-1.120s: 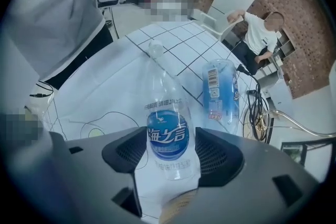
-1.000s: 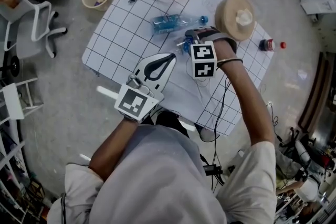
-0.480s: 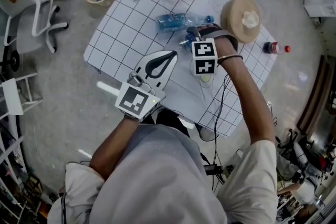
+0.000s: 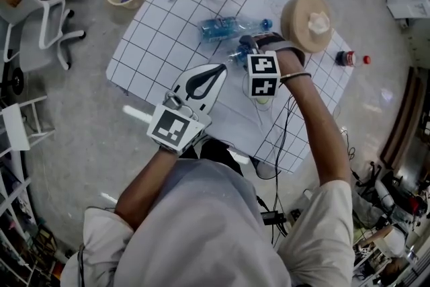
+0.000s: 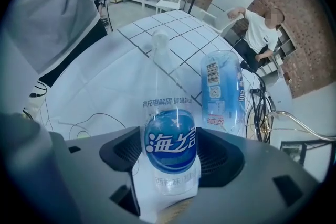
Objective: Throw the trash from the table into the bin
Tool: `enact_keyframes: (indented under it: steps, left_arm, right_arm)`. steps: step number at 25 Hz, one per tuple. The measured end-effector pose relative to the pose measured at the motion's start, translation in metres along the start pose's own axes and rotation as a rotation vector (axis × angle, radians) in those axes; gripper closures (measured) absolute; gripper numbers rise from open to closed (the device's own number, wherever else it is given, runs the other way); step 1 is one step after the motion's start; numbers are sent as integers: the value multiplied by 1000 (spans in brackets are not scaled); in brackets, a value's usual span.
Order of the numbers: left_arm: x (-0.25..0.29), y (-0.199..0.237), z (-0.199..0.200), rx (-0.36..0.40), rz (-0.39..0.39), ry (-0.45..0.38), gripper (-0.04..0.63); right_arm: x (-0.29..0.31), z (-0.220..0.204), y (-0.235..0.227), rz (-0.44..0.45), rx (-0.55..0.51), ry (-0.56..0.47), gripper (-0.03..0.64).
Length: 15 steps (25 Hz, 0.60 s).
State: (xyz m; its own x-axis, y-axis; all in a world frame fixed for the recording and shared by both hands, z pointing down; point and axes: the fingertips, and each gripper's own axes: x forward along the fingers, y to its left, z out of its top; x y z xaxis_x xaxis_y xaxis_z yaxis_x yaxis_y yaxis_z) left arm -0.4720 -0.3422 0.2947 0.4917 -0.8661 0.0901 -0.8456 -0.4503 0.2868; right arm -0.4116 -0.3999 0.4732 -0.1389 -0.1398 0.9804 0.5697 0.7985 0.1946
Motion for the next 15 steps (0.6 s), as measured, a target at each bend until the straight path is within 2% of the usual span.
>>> enact_keyframes:
  steps: [10,15]
  left_arm:
    - [-6,-5,-2,7,-18,4,588]
    - [-5,-12,0,12,-45,1,588]
  right_arm:
    - [-6,-5,24,12,66,17,308]
    - [-13,-7,34,6,136,7,308]
